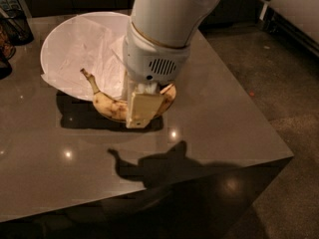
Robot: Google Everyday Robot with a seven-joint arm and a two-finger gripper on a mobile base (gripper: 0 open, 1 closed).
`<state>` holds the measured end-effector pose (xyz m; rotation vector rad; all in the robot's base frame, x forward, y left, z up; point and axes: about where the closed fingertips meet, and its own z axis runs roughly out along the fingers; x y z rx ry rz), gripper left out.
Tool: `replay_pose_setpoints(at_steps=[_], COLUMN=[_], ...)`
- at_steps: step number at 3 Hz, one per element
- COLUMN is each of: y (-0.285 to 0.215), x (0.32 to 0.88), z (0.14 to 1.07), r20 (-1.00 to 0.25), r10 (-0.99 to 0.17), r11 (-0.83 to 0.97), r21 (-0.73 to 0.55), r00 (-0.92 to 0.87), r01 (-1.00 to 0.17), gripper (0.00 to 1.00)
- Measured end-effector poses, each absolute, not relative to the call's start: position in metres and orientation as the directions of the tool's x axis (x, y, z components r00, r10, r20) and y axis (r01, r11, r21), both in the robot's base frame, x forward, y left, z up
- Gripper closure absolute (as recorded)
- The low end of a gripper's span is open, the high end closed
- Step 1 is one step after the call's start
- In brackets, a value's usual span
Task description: Pick banana from white bowl
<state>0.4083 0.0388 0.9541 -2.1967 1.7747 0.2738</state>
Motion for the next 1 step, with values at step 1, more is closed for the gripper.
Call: replay_pose_setpoints(at_steps=[1], y=[0.0384], x=[0.4075], z=[0.9546], r20=[-0.333], r10=[-0.918], r11=[-0.189], r21=[-0.116], r00=[0.217], r01=[-0.975], gripper=[1.00])
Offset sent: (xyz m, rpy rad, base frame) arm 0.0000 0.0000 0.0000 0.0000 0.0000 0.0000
